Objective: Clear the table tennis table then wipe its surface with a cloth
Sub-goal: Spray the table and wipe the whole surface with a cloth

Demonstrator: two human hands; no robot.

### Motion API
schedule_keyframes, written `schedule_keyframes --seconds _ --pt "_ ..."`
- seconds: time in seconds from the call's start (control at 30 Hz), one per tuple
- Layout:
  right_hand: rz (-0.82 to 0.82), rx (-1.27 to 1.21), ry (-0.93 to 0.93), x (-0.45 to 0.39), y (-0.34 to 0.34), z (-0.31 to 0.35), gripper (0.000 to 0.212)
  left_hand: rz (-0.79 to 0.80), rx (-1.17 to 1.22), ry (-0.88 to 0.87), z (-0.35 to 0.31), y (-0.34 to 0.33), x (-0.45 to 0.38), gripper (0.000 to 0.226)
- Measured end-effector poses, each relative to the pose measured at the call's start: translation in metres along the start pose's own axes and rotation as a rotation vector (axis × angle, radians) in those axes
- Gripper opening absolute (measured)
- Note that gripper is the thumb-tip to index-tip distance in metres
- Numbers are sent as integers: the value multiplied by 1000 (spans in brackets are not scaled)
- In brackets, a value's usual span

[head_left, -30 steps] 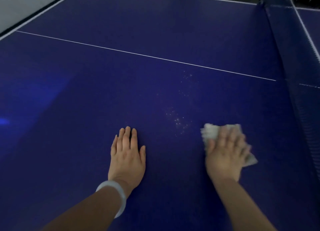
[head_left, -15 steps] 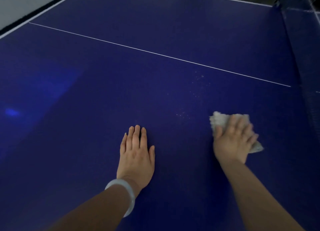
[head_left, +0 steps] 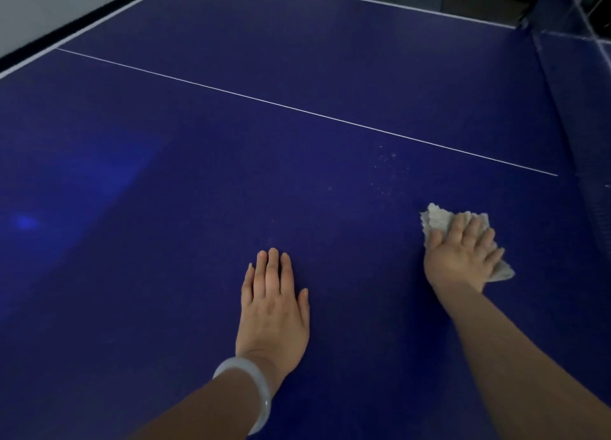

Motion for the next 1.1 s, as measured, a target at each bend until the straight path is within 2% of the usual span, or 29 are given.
schedule_keyframes --seconds 0.03,0.1,0.17,0.23,0.3,0.4,0.47,0.6,0.8,0.87,0.97,1.0,1.03,1.1 --pt "-19 19 59 9 -4 22 61 3 0 0 0 0 0 63" --pt "-6 43 330 38 -22 81 59 1 -9 -2 0 1 0 62" --pt "89 71 591 71 -42 124 59 -4 -14 -9 0 0 0 62" --pt "149 103 690 78 -47 131 62 1 -3 -27 1 -1 0 62" --pt "140 96 649 61 -40 112 62 -1 18 -60 0 1 0 62" --pt "94 78 453 23 -23 70 60 -60 91 -105 -1 10 -16 56" --pt "89 98 395 5 -18 56 62 -93 130 -112 -2 18 -42 56" --pt "93 88 305 -26 -14 45 61 -28 110 -54 -1 13 -85 63" --pt "70 41 119 -63 -13 57 60 -51 28 -14 0 6 -87 65" --pt "93 39 257 -52 -22 94 60 -44 28 -7 1 7 -88 63" --pt "168 66 685 -4 -41 149 61 -51 13 1 1 7 -89 62" --pt "200 83 774 2 -44 152 61 -54 13 1 2 7 -89 61" --pt "216 78 792 -4 -42 146 60 -54 14 1 2 7 -89 61" --pt "137 28 639 -46 -27 118 59 -54 14 2 3 7 -90 61"
Point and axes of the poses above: each hand's wrist, its own x-axis away from the middle knuckle, its own y-axis out of the back of the hand, z = x × y, the point moved 9 cm from there along -x, towards the middle knuckle, and after that the axes turned 8 degrees about -x, right-handed, at the moved point
